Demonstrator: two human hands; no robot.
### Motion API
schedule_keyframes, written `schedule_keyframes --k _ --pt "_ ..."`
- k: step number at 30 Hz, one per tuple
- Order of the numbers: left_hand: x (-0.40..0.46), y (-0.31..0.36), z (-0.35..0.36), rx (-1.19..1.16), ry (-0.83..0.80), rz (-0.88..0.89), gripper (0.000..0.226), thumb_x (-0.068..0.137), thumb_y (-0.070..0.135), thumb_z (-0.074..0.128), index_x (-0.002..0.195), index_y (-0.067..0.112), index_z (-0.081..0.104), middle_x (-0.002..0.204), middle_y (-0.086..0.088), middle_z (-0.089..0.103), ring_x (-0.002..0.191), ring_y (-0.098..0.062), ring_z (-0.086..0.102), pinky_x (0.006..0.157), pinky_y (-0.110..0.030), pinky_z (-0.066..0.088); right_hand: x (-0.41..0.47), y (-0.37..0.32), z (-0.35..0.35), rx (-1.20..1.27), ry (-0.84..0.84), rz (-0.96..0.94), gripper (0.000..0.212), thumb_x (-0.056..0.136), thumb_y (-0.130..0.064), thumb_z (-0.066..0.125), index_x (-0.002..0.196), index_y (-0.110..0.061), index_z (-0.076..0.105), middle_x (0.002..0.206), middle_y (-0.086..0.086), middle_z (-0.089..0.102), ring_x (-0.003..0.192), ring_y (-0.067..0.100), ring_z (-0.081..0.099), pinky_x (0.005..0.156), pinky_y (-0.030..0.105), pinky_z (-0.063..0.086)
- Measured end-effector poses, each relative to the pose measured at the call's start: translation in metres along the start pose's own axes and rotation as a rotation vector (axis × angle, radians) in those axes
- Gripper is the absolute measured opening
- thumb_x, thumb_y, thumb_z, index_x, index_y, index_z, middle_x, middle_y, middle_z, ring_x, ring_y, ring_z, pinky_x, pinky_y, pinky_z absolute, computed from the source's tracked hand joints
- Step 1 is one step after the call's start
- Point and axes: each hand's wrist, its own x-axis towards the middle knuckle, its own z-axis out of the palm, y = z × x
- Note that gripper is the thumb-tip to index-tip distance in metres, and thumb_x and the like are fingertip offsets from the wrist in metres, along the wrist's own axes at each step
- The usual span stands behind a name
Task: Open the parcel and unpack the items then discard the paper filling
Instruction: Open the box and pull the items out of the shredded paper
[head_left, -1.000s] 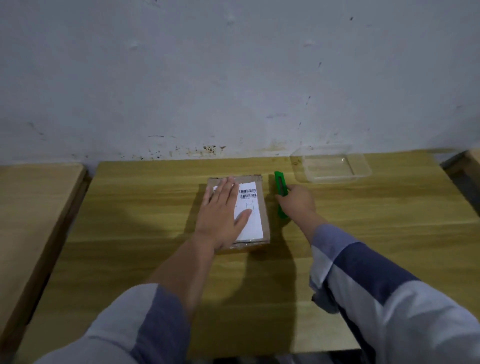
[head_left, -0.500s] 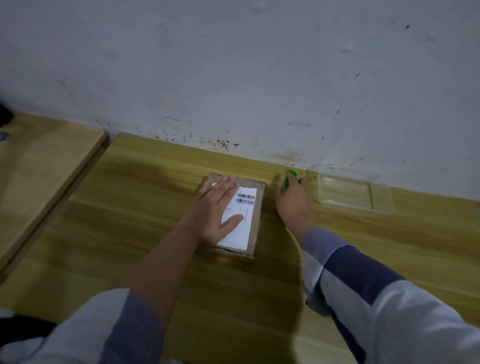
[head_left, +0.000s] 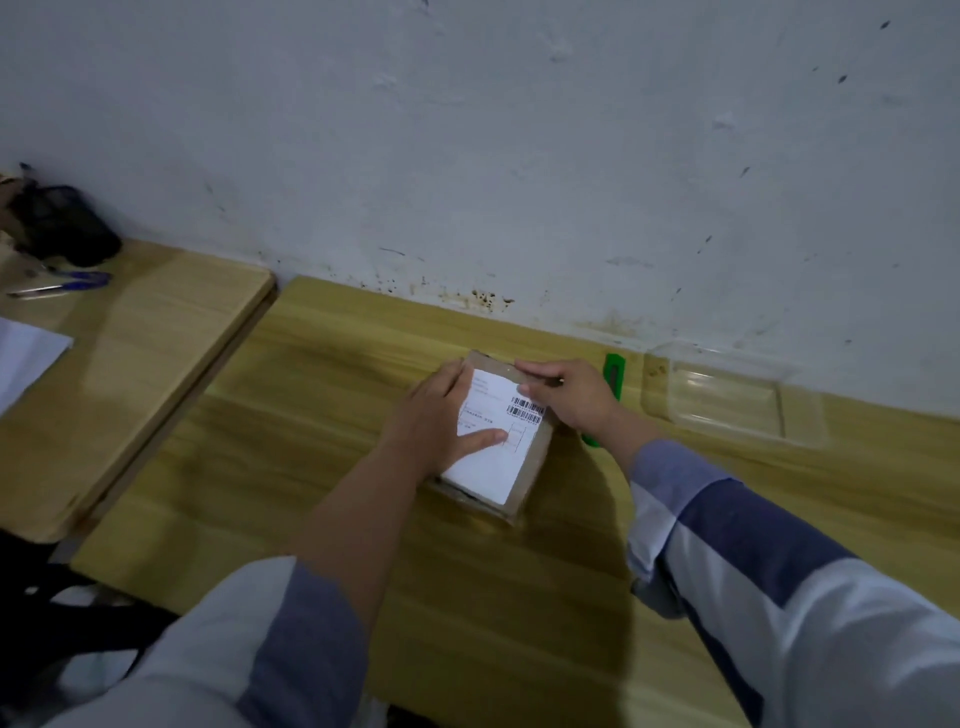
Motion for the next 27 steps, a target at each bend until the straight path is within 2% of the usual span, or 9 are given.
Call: schedule_keyframes --k 4,7,9,12,15,18,21,24,27 --pt "0.002 -0.010 -0.009 0.054 -0.039 0.065 0.093 0.084 0.069 0.042 0.153 0.018 0.006 0.161 -0.002 0.012 0.148 -0.020 0.015 0.119 -0.047 0.010 -0.019 0.012 0.014 0.153 0.168 0.091 0.036 0.084 -0.015 0.068 0.120 -0.020 0.065 0.116 0.004 0.068 0.090 0.014 0.063 0.078 0.025 0.055" --pt "-0.002 -0.011 -0.014 0.033 -0.121 0.038 0.086 0.088 0.066 0.038 0.153 0.021 0.003 0.162 0.001 0.008 0.149 -0.018 0.005 0.120 -0.046 0.002 -0.035 0.019 0.029 0.185 0.307 0.138 0.035 0.084 -0.016 0.067 0.119 -0.022 0.065 0.121 0.005 0.067 0.100 0.023 0.067 0.086 0.042 0.056" --pt "-0.010 -0.012 -0.015 0.035 -0.115 0.044 0.080 0.092 0.062 0.035 0.153 0.021 0.003 0.162 0.001 0.005 0.149 -0.018 0.000 0.121 -0.046 0.000 -0.049 0.018 0.043 0.196 0.386 0.161 0.035 0.085 -0.018 0.066 0.119 -0.027 0.064 0.119 0.005 0.069 0.098 0.025 0.068 0.085 0.048 0.056" --pt "-0.029 -0.016 -0.015 0.062 -0.047 0.082 0.069 0.097 0.056 0.029 0.153 0.021 0.009 0.162 0.002 0.005 0.149 -0.018 -0.002 0.119 -0.043 -0.003 -0.069 0.014 0.063 0.151 0.540 0.211 0.035 0.087 -0.024 0.063 0.122 -0.029 0.062 0.118 0.002 0.069 0.099 0.023 0.067 0.084 0.035 0.055" --pt "-0.050 -0.026 -0.015 0.060 -0.007 0.103 0.067 0.098 0.054 0.028 0.153 0.020 0.013 0.162 0.002 0.001 0.149 -0.018 -0.006 0.119 -0.042 -0.004 -0.089 0.011 0.081 0.161 0.667 0.290 0.036 0.089 -0.026 0.060 0.125 -0.026 0.060 0.123 0.005 0.066 0.105 0.023 0.064 0.079 0.023 0.046" --pt "-0.070 -0.039 -0.011 -0.029 0.010 0.082 0.074 0.095 0.059 0.028 0.153 0.018 0.008 0.162 -0.001 -0.007 0.149 -0.019 -0.009 0.121 -0.043 -0.001 -0.107 0.007 0.098 0.155 0.745 0.321 0.037 0.089 -0.029 0.061 0.126 -0.025 0.060 0.127 0.003 0.064 0.109 0.024 0.062 0.080 0.024 0.044" --pt "-0.089 -0.049 -0.002 -0.279 -0.032 0.025 0.090 0.087 0.066 0.040 0.153 0.021 -0.001 0.162 0.002 -0.008 0.149 -0.022 -0.003 0.121 -0.046 0.009 -0.121 0.006 0.115 0.169 0.797 0.333 0.039 0.087 -0.029 0.063 0.125 -0.024 0.061 0.126 0.004 0.065 0.109 0.026 0.062 0.088 0.031 0.049" --pt "-0.102 -0.055 0.006 -0.445 -0.045 0.032 0.102 0.082 0.053 0.063 0.153 0.026 -0.005 0.162 0.006 -0.005 0.148 -0.021 0.008 0.119 -0.044 0.019 -0.131 0.014 0.122 0.166 0.773 0.304 0.039 0.087 -0.028 0.061 0.126 -0.025 0.059 0.123 0.006 0.067 0.107 0.025 0.064 0.091 0.037 0.052" --pt "-0.107 -0.054 0.011 -0.469 0.050 0.047 0.101 0.082 0.039 0.070 0.153 0.023 0.001 0.161 0.004 0.009 0.145 -0.021 0.022 0.115 -0.038 0.026 -0.140 0.018 0.119 -0.010 0.673 0.246 0.045 0.087 -0.036 0.060 0.130 -0.026 0.055 0.124 0.008 0.065 0.111 0.028 0.060 0.091 0.035 0.049"
